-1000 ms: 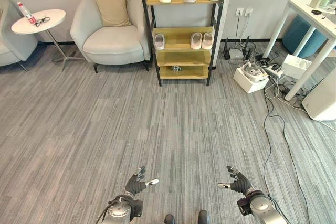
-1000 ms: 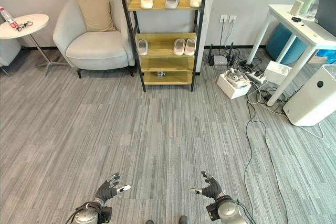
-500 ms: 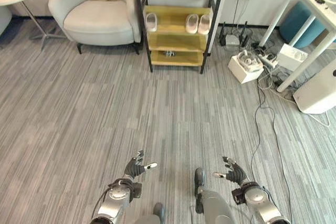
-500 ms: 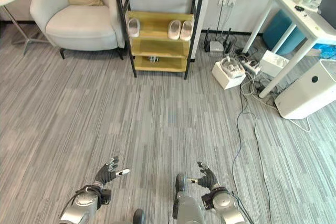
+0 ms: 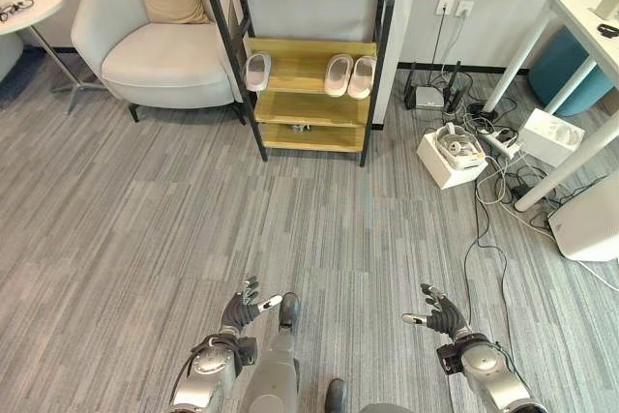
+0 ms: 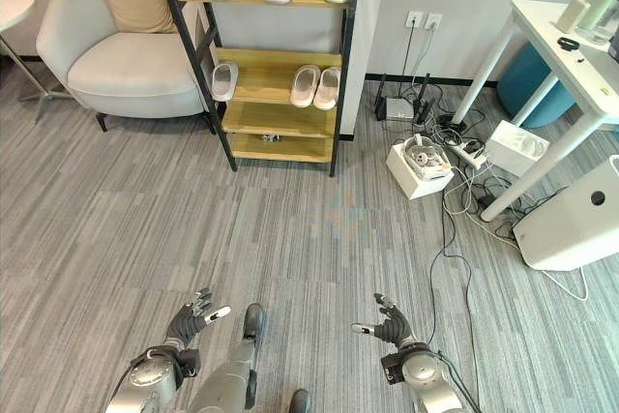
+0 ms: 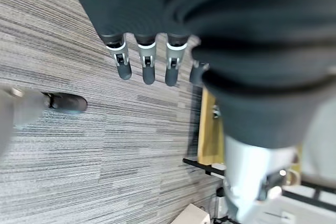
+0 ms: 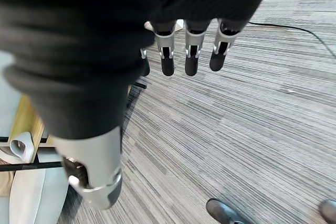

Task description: Arrange the slippers neatly on the shoe rack.

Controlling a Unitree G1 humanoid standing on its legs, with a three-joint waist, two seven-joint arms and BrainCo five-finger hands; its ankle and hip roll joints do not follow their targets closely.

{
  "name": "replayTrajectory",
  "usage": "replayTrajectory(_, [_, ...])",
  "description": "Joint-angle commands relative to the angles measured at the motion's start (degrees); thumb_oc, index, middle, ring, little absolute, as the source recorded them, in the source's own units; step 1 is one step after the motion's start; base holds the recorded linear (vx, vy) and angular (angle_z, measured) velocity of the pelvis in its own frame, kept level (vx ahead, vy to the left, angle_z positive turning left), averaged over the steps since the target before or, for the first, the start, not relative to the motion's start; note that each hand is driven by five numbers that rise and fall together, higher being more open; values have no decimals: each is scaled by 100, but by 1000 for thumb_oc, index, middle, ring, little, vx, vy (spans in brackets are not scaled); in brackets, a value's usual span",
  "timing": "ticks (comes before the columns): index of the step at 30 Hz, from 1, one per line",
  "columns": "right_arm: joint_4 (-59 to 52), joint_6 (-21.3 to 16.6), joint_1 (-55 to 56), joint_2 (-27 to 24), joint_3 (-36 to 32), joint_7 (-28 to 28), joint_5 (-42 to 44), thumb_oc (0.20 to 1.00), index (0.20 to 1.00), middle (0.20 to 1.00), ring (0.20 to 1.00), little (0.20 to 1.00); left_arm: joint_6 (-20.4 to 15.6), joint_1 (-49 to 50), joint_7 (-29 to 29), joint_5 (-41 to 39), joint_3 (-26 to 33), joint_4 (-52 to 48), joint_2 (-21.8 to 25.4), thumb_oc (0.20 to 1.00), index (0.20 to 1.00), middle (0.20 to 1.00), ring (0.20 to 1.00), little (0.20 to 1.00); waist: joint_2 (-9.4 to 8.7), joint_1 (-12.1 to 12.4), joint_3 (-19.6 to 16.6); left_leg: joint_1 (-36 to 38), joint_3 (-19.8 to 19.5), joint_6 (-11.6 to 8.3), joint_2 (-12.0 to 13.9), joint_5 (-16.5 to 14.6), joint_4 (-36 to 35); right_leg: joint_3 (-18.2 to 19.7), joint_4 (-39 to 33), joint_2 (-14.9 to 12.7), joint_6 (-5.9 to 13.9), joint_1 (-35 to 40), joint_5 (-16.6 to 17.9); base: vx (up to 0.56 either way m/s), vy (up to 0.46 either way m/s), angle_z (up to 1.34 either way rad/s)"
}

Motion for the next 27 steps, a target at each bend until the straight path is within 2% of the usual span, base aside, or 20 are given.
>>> replayTrajectory(1, [-442, -139, 117, -69, -237, 44, -94, 1000, 1000, 1000, 1000, 1000, -242, -124, 20, 98, 58, -452, 100, 1000, 1000, 1000, 1000, 1000, 85, 99, -256, 702, -132, -321, 409, -162, -129, 256, 292, -1019, 571, -283, -228, 383, 336, -42])
replayTrajectory(2, [-442, -139, 117, -66, -237, 44, -94, 1000, 1000, 1000, 1000, 1000, -242, -123, 19, 98, 59, -453, 103, 1000, 1000, 1000, 1000, 1000, 79, 104, -256, 698, -126, -319, 405, -172, -118, 261, 294, -1025, 574, -284, -231, 250, 278, -31])
replayTrajectory(4, [-424, -116, 70, 25, -203, 78, -104, 1000, 1000, 1000, 1000, 1000, -236, -150, 31, 122, 92, -519, 179, 1000, 1000, 1000, 1000, 1000, -35, 140, -282, 678, -88, -171, 259, -441, 154, 364, 489, -1216, 700, -378, -191, 161, 207, -15])
replayTrajectory(5, [-422, -117, 68, 28, -202, 78, -104, 1000, 1000, 1000, 1000, 1000, -235, -150, 31, 121, 93, -520, 181, 1000, 1000, 1000, 1000, 1000, -40, 143, -286, 666, -83, -168, 256, -453, 171, 369, 496, -1221, 703, -388, -197, 125, 186, -3])
replayTrajectory(8, [-401, -94, 19, 116, -235, 85, -129, 1000, 1000, 1000, 1000, 1000, -181, -248, 19, 185, 117, -533, 245, 1000, 1000, 1000, 1000, 1000, -108, 149, -280, 695, -88, 61, 4, -740, 339, 432, 1287, -1400, 857, -736, -21, 105, 208, 34])
replayTrajectory(10, [-396, -77, -4, 129, -239, 111, -125, 1000, 1000, 1000, 1000, 1000, -153, -287, 10, 209, 110, -578, 286, 1000, 1000, 1000, 1000, 1000, -87, 95, -196, 803, -147, 174, -94, -826, 366, 509, 2006, -1435, 877, -1097, 348, 52, 195, 34])
replayTrajectory(11, [-461, -66, 2, 135, -246, 111, -131, 1000, 1000, 1000, 1000, 1000, -119, -326, 11, 234, 92, -590, 308, 1000, 1000, 1000, 1000, 1000, -24, 29, -80, 919, -206, 282, -155, -912, 378, 555, 2621, -1414, 850, -1353, 677, 74, 202, 26])
replayTrajectory(12, [-463, -65, 8, 151, -234, 106, -132, 1000, 1000, 1000, 1000, 1000, -105, -324, 14, 236, 98, -593, 295, 1000, 1000, 1000, 1000, 1000, 37, 4, -33, 1042, -213, 311, -140, -953, 341, 501, 2904, -1391, 815, -1570, 704, 66, 143, 16])
replayTrajectory(14, [-473, -51, 34, 157, -242, 118, -133, 1000, 1000, 1000, 1000, 1000, -96, -325, 12, 235, 116, -615, 290, 1000, 1000, 1000, 1000, 1000, 76, -31, -12, 1179, -206, 326, -137, -988, 272, 413, 3010, -1372, 775, -1764, 697, 97, 71, 23])
replayTrajectory(17, [-505, -29, 70, 140, -277, 122, -76, 1000, 1000, 1000, 1000, 1000, -123, -325, 7, 190, 121, -666, 291, 1000, 1000, 1000, 1000, 1000, 116, -122, 80, 1531, -243, 304, -167, -1079, 81, 53, 2396, -1312, 704, -2068, 587, 181, 11, -3])
replayTrajectory(20, [-480, -28, 45, 120, -280, 85, -25, 1000, 1000, 1000, 1000, 1000, -146, -367, -5, 154, 83, -671, 252, 1000, 1000, 1000, 1000, 1000, 101, -260, 192, 1887, -320, 248, -201, -1258, -2, -233, 1385, -1167, 759, -2274, 758, 232, -69, -12])
replayTrajectory(21, [-469, -18, 59, 126, -284, 79, -25, 1000, 1000, 1000, 1000, 1000, -150, -378, -5, 169, 85, -669, 234, 1000, 1000, 1000, 1000, 1000, 85, -315, 203, 2001, -330, 213, -185, -1319, -30, -282, 1111, -1122, 790, -2350, 841, 423, -192, 10])
replayTrajectory(22, [-529, -20, 238, 70, -327, 103, -64, 1000, 1000, 1000, 1000, 1000, -144, -383, -65, 208, 71, -698, 205, 1000, 1000, 1000, 1000, 1000, -21, -394, 98, 2148, -459, 133, -196, -1568, 55, -60, 579, -1020, 746, -2114, 872, 345, -167, 25])
replayTrajectory(23, [-530, -22, 244, 69, -326, 103, -64, 1000, 1000, 1000, 1000, 1000, -144, -377, -66, 208, 70, -700, 204, 1000, 1000, 1000, 1000, 1000, -15, -393, 104, 2159, -460, 131, -189, -1578, 62, -64, 557, -1012, 744, -2089, 880, 437, -223, 41])
replayTrajectory(25, [-493, -78, 358, -6, -353, 139, -17, 1000, 1000, 1000, 1000, 1000, -168, -324, -80, 111, 91, -697, 150, 1000, 1000, 1000, 1000, 1000, -18, -412, -59, 2130, -463, -72, -53, -1772, 652, -39, 521, -913, 602, -1869, 809, 311, -165, 61])
replayTrajectory(26, [-496, -82, 383, -51, -371, 140, 2, 1000, 1000, 1000, 1000, 1000, -163, -302, -99, 39, 84, -695, 128, 1000, 1000, 1000, 1000, 1000, -9, -408, -54, 1983, -447, -144, -22, -1712, 1086, -65, 504, -882, 546, -1768, 775, 145, -101, 47])
replayTrajectory(27, [-497, -82, 384, -53, -372, 141, 3, 1000, 1000, 1000, 1000, 1000, -163, -302, -99, 38, 83, -696, 127, 1000, 1000, 1000, 1000, 1000, -1, -416, -58, 1948, -456, -148, -15, -1740, 1142, -74, 501, -876, 543, -1772, 777, 147, -121, 32])
